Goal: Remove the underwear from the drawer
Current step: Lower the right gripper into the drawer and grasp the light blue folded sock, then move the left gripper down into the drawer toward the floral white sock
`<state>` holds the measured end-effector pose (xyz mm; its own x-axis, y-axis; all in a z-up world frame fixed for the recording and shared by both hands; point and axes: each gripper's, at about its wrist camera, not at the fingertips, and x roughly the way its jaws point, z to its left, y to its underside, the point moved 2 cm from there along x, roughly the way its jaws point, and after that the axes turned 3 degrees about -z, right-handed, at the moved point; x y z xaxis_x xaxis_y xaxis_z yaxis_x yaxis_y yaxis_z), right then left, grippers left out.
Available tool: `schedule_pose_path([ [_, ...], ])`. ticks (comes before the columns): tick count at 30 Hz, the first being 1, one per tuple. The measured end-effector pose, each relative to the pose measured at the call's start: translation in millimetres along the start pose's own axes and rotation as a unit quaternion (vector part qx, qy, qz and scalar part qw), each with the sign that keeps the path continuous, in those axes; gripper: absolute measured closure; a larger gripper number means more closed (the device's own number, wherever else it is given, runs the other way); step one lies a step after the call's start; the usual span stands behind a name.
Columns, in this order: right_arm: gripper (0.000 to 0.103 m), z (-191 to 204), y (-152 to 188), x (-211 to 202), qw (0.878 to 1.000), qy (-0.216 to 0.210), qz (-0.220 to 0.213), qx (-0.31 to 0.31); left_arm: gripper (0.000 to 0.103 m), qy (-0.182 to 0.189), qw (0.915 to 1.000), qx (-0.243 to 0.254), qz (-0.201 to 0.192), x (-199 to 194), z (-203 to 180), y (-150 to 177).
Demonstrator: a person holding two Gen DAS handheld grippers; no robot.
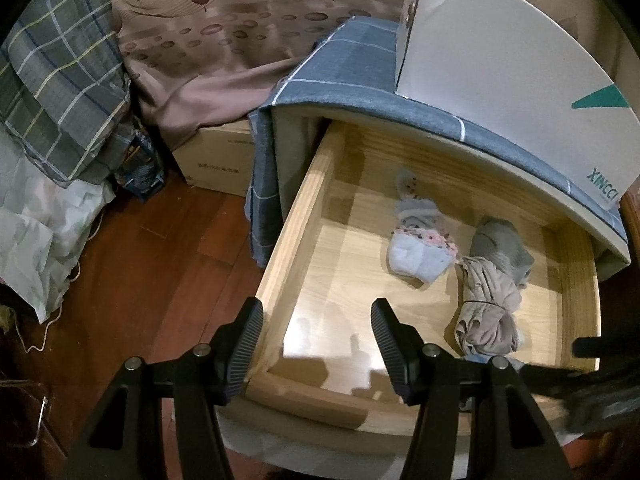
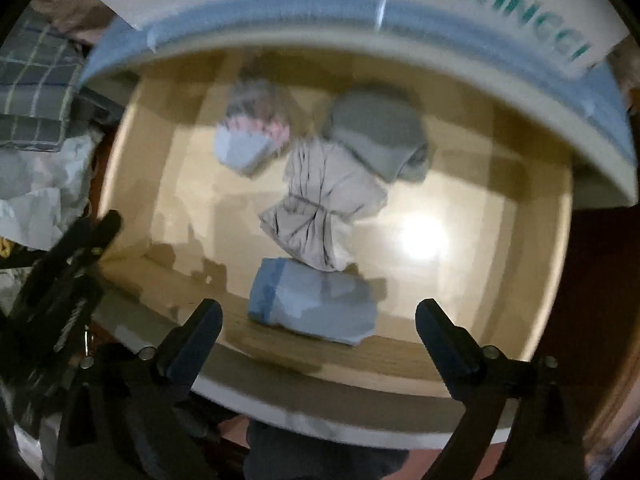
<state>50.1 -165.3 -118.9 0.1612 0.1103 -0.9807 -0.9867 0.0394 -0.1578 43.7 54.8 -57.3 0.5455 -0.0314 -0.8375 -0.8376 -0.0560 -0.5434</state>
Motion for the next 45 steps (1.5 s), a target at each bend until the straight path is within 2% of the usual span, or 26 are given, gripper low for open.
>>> schedule_pose_path([
  [4, 0.005, 12.8, 1.5, 27.0, 0.999, 0.029, 0.024, -0.014, 0.045, 0.002, 1.0, -0.001, -0.001, 0.3, 0.3, 0.0],
  [11, 0.005, 15.2, 0.5, 64.4, 0.997, 0.052, 0.05, 0.003, 0.045, 0.007, 1.0, -0.004, 0.001, 0.5, 0.6, -1.0],
  [15, 0.005, 10.4, 2.5, 80.1, 0.996, 0.049, 0.066, 0.014, 0.045, 0.006, 1.0, -0.004, 0.001, 1.4, 0.2, -1.0],
  [17, 0.014, 5.8, 4.3, 85.5, 0.996, 0.043, 0.073, 0.019, 0.045, 0.006, 1.0, -0.004, 0.001, 1.5, 0.1, -0.8],
  [18, 0.02, 3.3, 4.4, 86.4, 0.996, 0.032, 0.074, 0.025, 0.045, 0.006, 1.0, -0.005, 0.001, 1.7, 0.1, -0.7],
  [21, 0.024, -6.9, 6.1, 86.3, 0.996, 0.035, 0.074, 0.028, 0.045, 0.006, 1.0, -0.004, 0.0, 1.2, -0.2, -0.4],
  [32, 0.027, -68.8, 26.6, 79.7, 0.994, 0.071, 0.067, 0.039, 0.045, 0.001, 1.0, 0.0, 0.002, 4.0, -4.2, 1.3],
  [40, 0.027, -81.9, 38.7, 79.1, 0.995, 0.082, 0.056, 0.027, 0.045, -0.006, 0.9999, 0.008, 0.008, 5.4, -7.8, 3.0],
  [45, 0.027, -74.7, 42.5, 82.2, 0.994, 0.088, 0.049, 0.033, 0.045, -0.008, 0.9998, 0.014, 0.013, 6.0, -9.6, 3.2],
])
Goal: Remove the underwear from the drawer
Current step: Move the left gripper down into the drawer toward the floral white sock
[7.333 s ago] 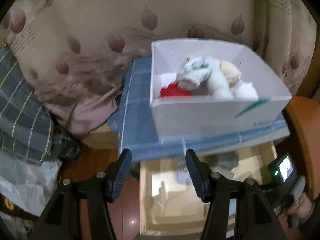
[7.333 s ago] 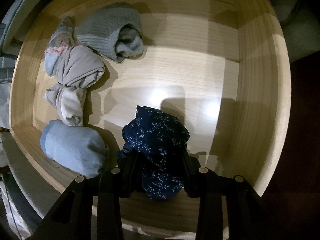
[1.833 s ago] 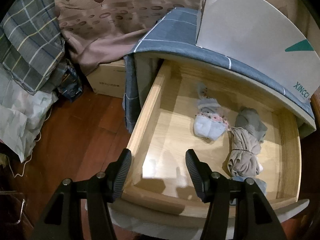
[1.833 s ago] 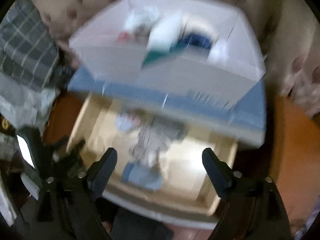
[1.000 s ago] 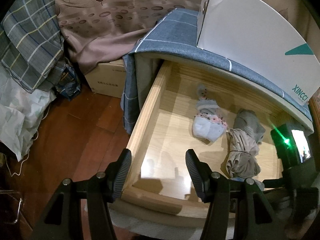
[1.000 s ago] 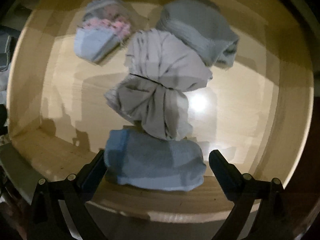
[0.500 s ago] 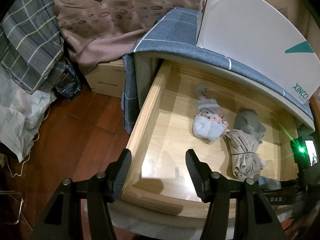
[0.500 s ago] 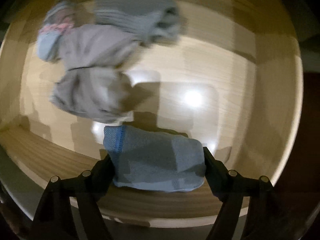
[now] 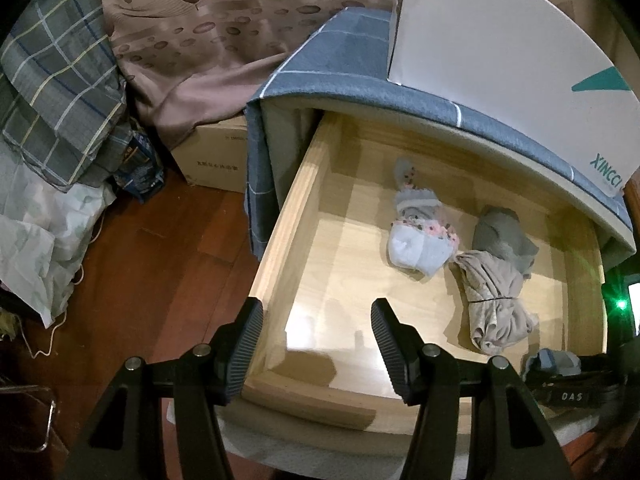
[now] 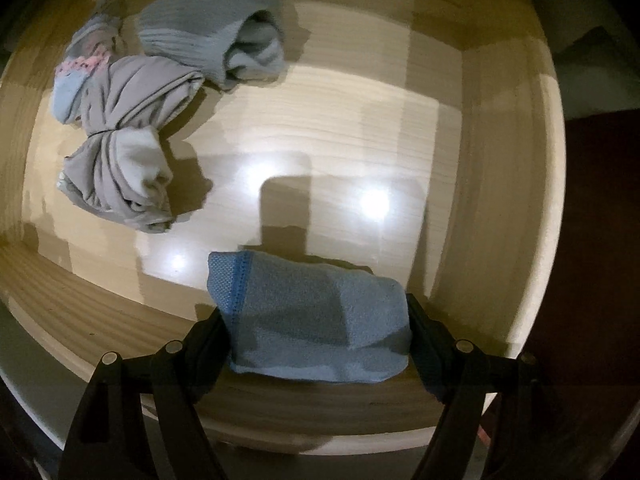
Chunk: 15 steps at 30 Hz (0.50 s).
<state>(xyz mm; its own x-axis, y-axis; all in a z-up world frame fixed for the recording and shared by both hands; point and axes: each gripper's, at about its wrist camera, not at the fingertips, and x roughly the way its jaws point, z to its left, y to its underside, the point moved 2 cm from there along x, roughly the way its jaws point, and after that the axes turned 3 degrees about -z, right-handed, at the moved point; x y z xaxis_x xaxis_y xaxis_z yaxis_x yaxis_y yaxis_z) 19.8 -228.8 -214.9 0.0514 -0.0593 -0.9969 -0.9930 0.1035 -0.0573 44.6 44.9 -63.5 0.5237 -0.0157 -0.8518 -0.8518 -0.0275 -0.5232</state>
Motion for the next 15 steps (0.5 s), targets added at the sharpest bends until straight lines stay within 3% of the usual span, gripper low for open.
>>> schedule_pose_path([
  [10, 0.029, -4.9, 11.4, 0.2, 0.999, 0.018, -0.019, 0.023, 0.045, 0.021, 0.9995, 0.018, 0.014, 2.9, -5.6, 2.2],
  [15, 0.029, -22.9, 7.6, -7.0, 0.999, 0.01, -0.024, 0.02, 0.045, 0.056, 0.9979, 0.028, 0.018, 3.6, -10.4, -0.5],
])
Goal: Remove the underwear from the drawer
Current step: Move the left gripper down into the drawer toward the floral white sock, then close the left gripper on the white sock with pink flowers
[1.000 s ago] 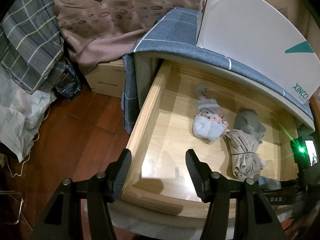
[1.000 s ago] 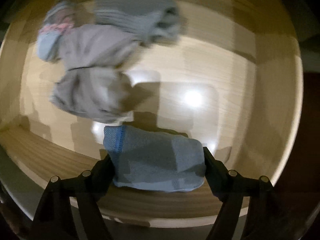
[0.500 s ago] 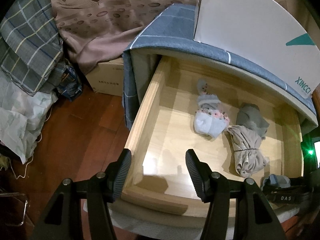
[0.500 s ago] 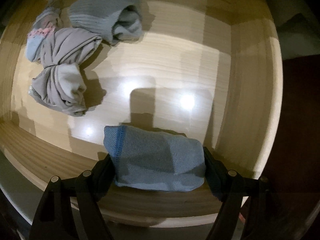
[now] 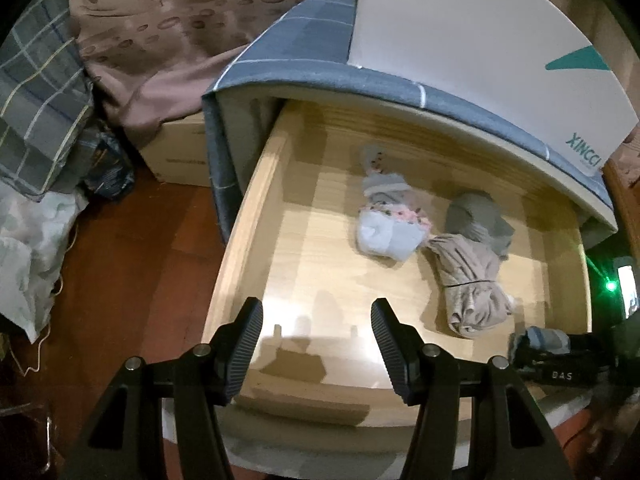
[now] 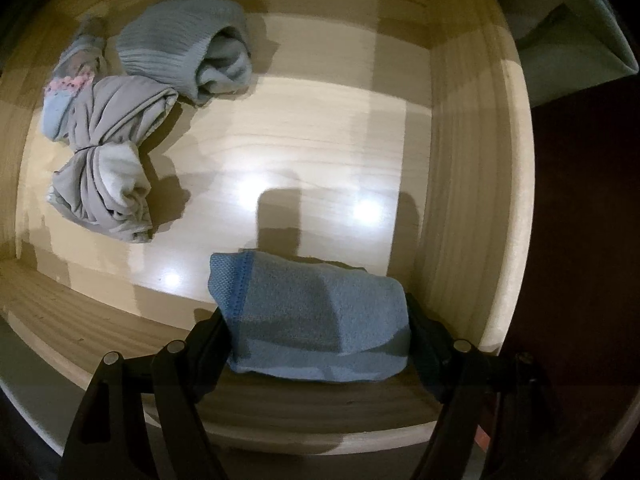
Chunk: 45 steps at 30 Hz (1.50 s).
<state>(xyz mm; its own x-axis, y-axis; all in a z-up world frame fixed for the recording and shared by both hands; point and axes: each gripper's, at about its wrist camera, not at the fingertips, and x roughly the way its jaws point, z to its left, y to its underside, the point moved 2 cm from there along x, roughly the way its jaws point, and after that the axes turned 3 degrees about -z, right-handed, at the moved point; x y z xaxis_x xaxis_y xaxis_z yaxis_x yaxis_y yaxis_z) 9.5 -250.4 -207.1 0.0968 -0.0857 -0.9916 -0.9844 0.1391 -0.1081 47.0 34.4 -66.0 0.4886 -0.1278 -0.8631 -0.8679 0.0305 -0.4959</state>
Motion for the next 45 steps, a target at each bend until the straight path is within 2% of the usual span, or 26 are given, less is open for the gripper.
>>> schedule_pose_path([
  [6, 0.029, -11.4, -5.1, -7.4, 1.0, -0.007, -0.007, 0.001, 0.045, 0.034, 0.9991, 0.011, -0.021, 2.5, -10.8, -17.7],
  [11, 0.029, -15.5, -4.1, -11.5, 1.0, -0.012, -0.011, 0.003, 0.045, 0.028, 0.9961, 0.08, -0.025, 11.9, -33.3, -29.0],
  [14, 0.029, -13.8, -4.0, -11.4, 1.0, -0.014, -0.014, 0.005, 0.045, 0.031, 0.9919, 0.122, -0.012, 24.1, -47.8, -34.7],
  [17, 0.028, -16.2, -3.6, -13.8, 1.0, -0.015, -0.016, 0.005, 0.045, 0.034, 0.9897, 0.139, -0.002, 35.6, -57.5, -40.4],
  [20, 0.028, -16.3, -3.6, -14.1, 1.0, -0.016, -0.016, 0.005, 0.045, 0.043, 0.9889, 0.142, 0.009, 46.9, -64.2, -47.5],
  [28, 0.028, -18.3, -5.2, -15.6, 1.0, -0.017, -0.015, 0.004, 0.045, 0.036, 0.984, 0.169, 0.045, 77.2, -78.6, -63.1],
  [39, 0.027, -18.5, -5.3, -16.4, 1.0, -0.021, -0.018, 0.005, 0.046, 0.022, 0.976, 0.194, 0.096, 111.0, -90.3, -62.3],
  [40, 0.027, -18.7, -5.3, -16.6, 1.0, -0.021, -0.018, 0.006, 0.047, 0.019, 0.9756, 0.195, 0.099, 112.2, -90.6, -62.1],
  [42, 0.027, -18.8, -5.2, -16.8, 1.0, -0.022, -0.018, 0.005, 0.069, 0.022, 0.9739, 0.197, 0.11, 116.4, -91.8, -61.0],
  [45, 0.027, -18.5, -5.1, -16.7, 1.0, -0.022, -0.019, 0.005, 0.074, 0.013, 0.9725, 0.197, 0.123, 122.7, -91.5, -59.7],
])
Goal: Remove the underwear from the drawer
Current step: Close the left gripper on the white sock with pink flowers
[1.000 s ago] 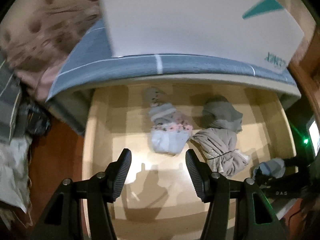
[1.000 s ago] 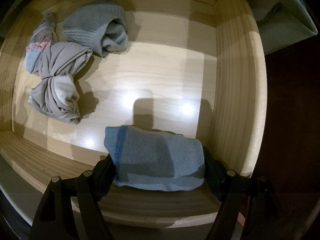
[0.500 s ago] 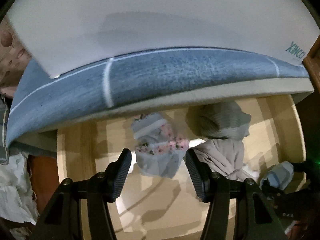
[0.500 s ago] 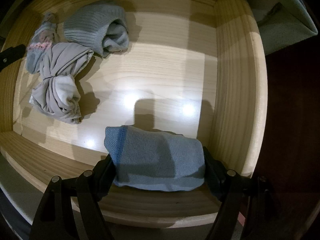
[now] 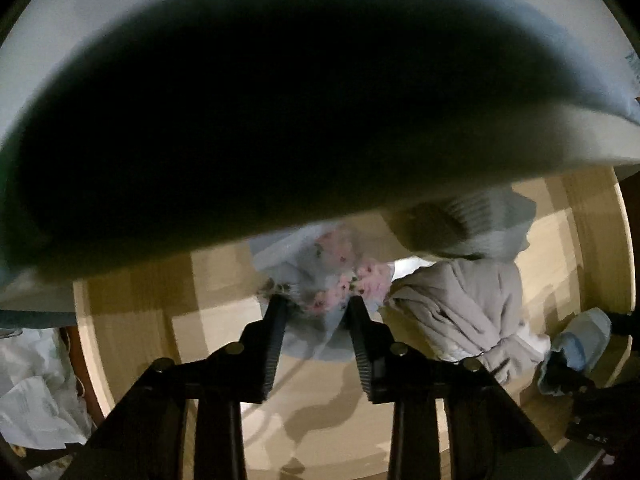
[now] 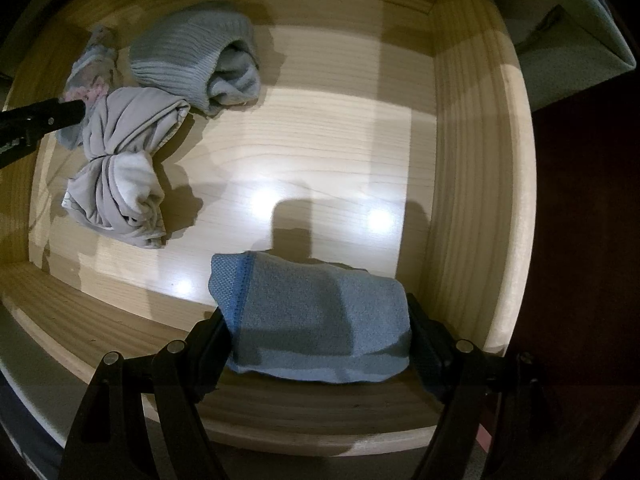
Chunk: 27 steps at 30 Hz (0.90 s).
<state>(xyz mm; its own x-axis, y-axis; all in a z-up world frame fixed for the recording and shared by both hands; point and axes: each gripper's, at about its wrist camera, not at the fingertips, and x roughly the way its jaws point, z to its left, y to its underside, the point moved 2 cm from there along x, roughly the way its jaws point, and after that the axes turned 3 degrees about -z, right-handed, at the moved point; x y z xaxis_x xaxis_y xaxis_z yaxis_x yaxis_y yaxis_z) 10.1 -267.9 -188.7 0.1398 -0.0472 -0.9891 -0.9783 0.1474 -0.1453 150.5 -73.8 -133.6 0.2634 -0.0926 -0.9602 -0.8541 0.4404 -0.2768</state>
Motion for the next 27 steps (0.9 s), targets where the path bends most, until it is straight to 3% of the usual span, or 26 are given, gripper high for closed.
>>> schedule_pose_path([
  [8, 0.026, 0.1, -0.5, 0.2, 1.0, 0.0, 0.0, 0.0, 0.081, -0.019, 0.9993, 0.024, 0.019, 3.7, -1.3, 5.7],
  [16, 0.026, 0.5, -1.0, 0.1, 1.0, 0.0, 0.0, -0.001, 0.081, -0.013, 0.9974, 0.009, 0.07, 3.7, 9.5, 14.9],
  [27, 0.026, 0.3, -0.8, 0.1, 1.0, -0.001, 0.0, 0.0, 0.081, -0.003, 0.991, 0.045, 0.126, -8.9, 5.2, 58.9],
])
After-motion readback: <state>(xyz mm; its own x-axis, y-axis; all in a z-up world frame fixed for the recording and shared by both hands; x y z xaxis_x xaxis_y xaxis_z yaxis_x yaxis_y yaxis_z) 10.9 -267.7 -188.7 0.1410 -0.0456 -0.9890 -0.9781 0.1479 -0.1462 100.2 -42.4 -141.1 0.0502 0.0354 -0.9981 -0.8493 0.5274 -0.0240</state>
